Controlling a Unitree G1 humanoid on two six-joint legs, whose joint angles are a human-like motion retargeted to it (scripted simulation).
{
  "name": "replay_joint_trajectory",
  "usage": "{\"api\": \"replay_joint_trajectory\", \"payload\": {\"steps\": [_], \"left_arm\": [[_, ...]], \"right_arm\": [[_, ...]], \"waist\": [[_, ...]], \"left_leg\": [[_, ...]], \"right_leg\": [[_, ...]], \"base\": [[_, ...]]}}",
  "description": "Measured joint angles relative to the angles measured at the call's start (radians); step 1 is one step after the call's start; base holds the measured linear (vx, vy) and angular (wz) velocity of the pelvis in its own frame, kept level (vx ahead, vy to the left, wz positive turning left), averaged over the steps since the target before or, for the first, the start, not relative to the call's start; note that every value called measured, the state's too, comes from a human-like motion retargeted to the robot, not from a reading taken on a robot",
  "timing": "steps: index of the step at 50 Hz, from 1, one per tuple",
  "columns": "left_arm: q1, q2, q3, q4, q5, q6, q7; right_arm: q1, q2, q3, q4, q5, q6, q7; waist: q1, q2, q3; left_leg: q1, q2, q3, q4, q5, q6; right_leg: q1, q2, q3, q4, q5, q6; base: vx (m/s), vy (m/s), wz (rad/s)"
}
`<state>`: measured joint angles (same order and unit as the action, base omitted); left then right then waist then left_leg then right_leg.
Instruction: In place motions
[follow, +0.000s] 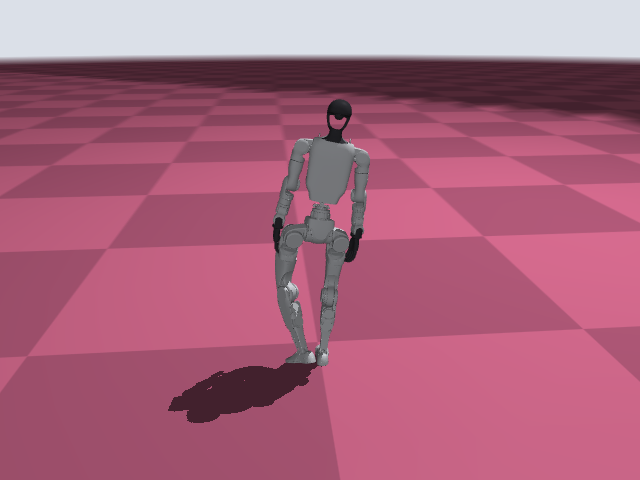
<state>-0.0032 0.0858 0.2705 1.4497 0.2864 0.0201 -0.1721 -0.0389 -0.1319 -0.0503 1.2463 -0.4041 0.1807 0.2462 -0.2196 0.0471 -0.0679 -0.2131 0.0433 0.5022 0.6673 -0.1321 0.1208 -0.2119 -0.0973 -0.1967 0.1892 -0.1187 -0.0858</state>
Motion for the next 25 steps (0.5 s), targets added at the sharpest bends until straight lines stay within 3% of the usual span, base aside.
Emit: {"api": "replay_joint_trajectory", "payload": {"steps": [5,7,8,10,12,13,14,17,25], "left_arm": [[-0.005,0.003,-0.007,0.073,0.014,0.016,0.038],[0.01,-0.001,-0.003,0.079,0.008,0.016,0.042],[0.023,-0.003,0.005,0.076,0.004,0.013,0.04],[0.043,-0.008,0.043,0.07,0.002,0.011,0.026],[0.039,-0.01,0.069,0.077,0.004,0.014,0.024],[0.033,-0.008,0.078,0.082,0.003,0.017,0.028],[0.029,-0.005,0.078,0.085,0.004,0.018,0.03],[0.023,0.004,0.068,0.088,0.013,0.022,0.032],[0.019,0.014,0.081,0.05,-0.028,0.023,0.019]], "right_arm": [[0.019,0.009,-0.014,-0.037,0.024,-0.026,0.001],[0.027,0.003,-0.021,-0.002,0.028,-0.021,-0.009],[0.027,-0.003,-0.02,0.027,0.024,-0.015,-0.013],[0.018,-0.012,-0.01,0.086,-0.001,0.008,-0.022],[0.014,-0.014,-0.023,0.133,-0.008,0.037,-0.059],[0.012,-0.017,-0.031,0.159,0.005,0.044,-0.084],[0.016,-0.023,-0.043,0.182,0.028,0.042,-0.102],[0.038,-0.044,-0.075,0.245,0.095,0.036,-0.11],[0.073,-0.054,-0.09,0.264,0.07,0.054,-0.119]], "waist": [[0.016,0.066,0.041],[0.019,0.078,0.041],[-0.006,0.089,0.031],[-0.054,0.11,0.006],[-0.044,0.103,0.005],[0.005,0.095,0.0],[0.02,0.089,0.001],[-0.082,0.087,-0.006],[-0.054,0.057,-0.018]], "left_leg": [[-0.016,-0.039,-0.162,-0.356,-0.006,-0.081],[0.007,-0.057,-0.186,-0.478,0.048,-0.028],[0.013,-0.096,-0.28,-0.482,0.02,-0.043],[0.042,0.024,-0.024,-0.483,0.031,-0.093],[0.036,-0.017,-0.119,-0.499,0.026,-0.091],[0.07,0.018,0.02,-0.511,0.015,-0.1],[0.088,0.014,0.044,-0.527,0.013,-0.097],[0.094,-0.038,-0.078,-0.561,0.028,-0.075],[0.11,-0.053,-0.047,-0.559,0.01,-0.076]], "right_leg": [[0.039,0.111,0.069,-0.003,-0.004,-0.017],[0.062,0.143,0.09,-0.005,-0.009,-0.016],[0.065,0.153,0.085,-0.006,-0.01,-0.012],[0.05,0.165,0.083,-0.005,-0.007,-0.003],[0.071,0.164,0.124,-0.024,-0.001,0.008],[0.093,0.166,0.183,-0.037,-0.004,0.019],[0.103,0.172,0.198,-0.045,0.003,0.016],[0.092,0.158,0.088,-0.046,0.024,0.009],[0.102,0.143,0.114,-0.055,0.04,0.031]], "base": [[0.14,-0.09,-0.92],[0.39,-0.15,-0.56],[0.45,-0.16,-0.06],[0.35,-0.15,-0.14],[0.18,-0.15,-1.3],[0.19,-0.14,-1.84],[0.2,-0.14,-1.3],[0.28,-0.18,1.33],[0.12,-0.17,-0.2]]}}
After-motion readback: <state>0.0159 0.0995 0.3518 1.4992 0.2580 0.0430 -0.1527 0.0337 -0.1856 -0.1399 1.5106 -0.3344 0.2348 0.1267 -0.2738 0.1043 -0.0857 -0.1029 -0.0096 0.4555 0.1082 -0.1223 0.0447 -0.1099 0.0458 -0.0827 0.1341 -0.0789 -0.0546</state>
